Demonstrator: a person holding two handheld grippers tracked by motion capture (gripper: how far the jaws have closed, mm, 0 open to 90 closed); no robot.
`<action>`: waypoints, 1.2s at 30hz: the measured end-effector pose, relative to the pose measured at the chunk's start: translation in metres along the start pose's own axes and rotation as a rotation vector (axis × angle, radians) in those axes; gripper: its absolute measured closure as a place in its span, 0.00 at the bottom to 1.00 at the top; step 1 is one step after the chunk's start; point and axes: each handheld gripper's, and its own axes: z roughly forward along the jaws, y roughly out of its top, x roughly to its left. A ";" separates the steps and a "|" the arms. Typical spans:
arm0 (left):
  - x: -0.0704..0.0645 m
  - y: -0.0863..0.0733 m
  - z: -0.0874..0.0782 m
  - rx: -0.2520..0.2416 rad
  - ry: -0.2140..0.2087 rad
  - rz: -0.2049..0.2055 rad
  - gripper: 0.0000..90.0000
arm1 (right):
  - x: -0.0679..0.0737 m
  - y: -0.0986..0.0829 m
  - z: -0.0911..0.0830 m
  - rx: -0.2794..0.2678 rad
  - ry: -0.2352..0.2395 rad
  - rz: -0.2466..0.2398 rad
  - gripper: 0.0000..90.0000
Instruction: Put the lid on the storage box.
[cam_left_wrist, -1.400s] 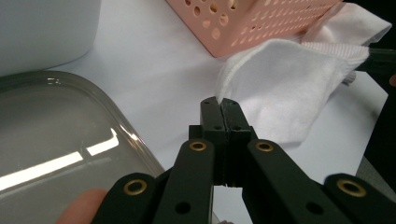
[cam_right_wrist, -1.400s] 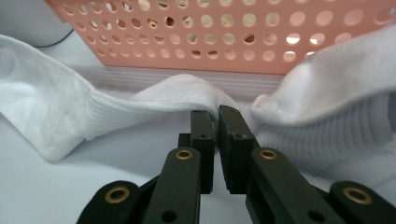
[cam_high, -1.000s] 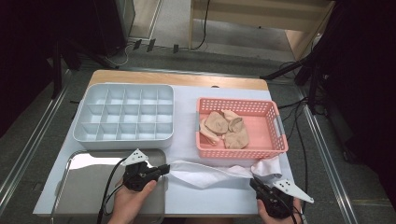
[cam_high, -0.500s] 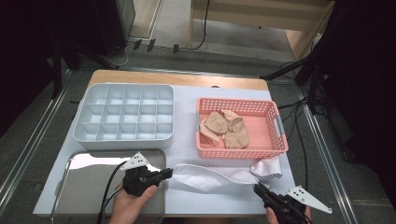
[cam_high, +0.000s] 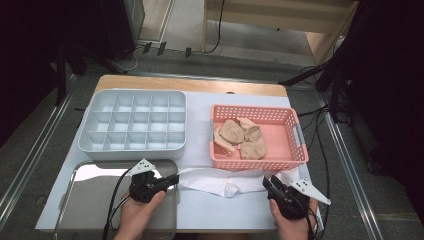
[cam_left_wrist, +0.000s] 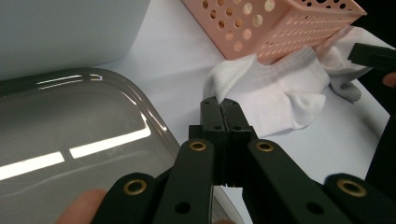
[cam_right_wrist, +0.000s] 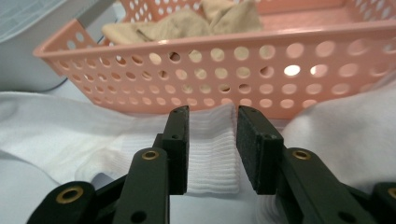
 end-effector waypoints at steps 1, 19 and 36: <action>0.000 0.000 0.000 0.000 0.000 0.000 1.00 | 0.000 0.000 0.000 0.000 0.000 0.000 0.76; -0.004 0.001 0.008 0.009 -0.007 -0.002 1.00 | 0.059 -0.032 0.035 0.194 0.115 -0.154 0.98; -0.013 -0.003 0.013 0.044 0.024 0.035 1.00 | -0.004 -0.017 0.006 0.038 -0.093 -0.059 0.64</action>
